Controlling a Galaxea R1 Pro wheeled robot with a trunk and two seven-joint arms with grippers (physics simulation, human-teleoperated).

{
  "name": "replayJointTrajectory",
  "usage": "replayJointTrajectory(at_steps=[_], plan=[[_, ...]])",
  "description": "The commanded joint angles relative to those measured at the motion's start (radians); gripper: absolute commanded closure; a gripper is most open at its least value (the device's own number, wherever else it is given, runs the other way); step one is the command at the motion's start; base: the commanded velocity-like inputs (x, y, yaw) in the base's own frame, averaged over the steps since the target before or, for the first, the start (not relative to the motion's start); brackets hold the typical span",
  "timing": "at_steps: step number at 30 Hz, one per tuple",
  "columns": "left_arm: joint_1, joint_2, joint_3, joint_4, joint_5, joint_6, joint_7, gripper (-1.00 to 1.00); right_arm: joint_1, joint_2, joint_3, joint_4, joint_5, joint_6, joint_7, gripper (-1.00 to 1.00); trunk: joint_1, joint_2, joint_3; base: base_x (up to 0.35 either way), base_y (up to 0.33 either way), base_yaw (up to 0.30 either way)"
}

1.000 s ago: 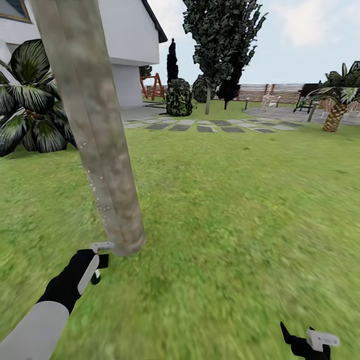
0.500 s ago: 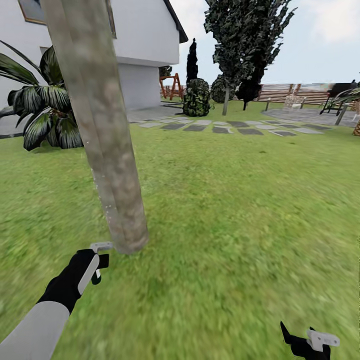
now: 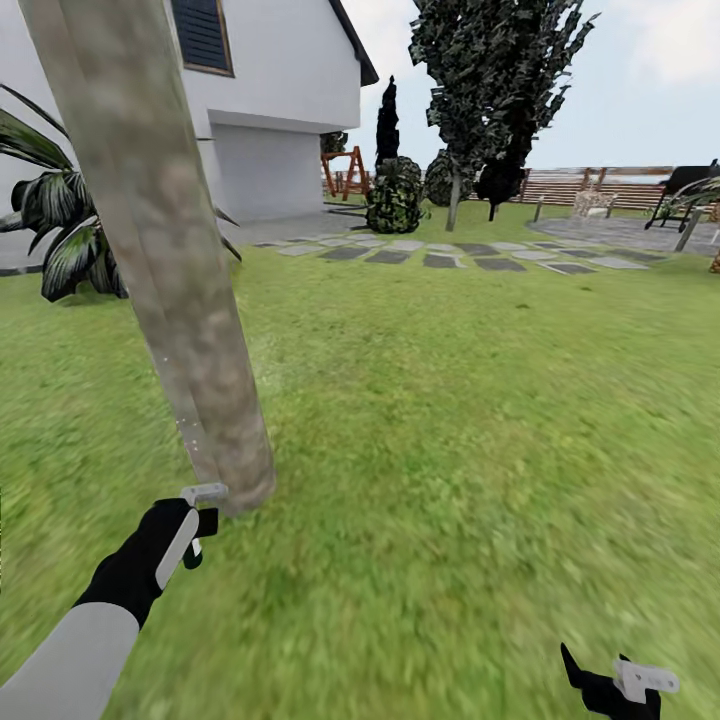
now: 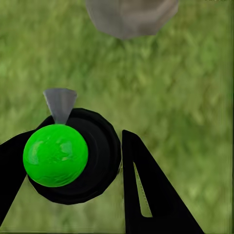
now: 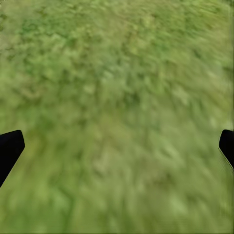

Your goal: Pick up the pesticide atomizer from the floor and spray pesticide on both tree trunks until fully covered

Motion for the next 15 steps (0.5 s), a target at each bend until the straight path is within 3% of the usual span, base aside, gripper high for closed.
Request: replayJointTrajectory(at_steps=[1, 15], plan=[[0.000, 0.000, 0.000, 0.000, -0.001, 0.000, 0.000, 1.00, 0.000, 0.000, 0.000, 0.000, 0.000, 0.000, 0.000, -1.00, 0.000, 0.000, 0.000, 0.108, -0.278, 0.227], [0.000, 0.000, 0.000, 0.000, -0.001, 0.000, 0.000, 1.00, 0.000, 0.000, 0.000, 0.000, 0.000, 0.000, 0.000, -1.00, 0.000, 0.000, 0.000, 0.095, -0.278, 0.274]])
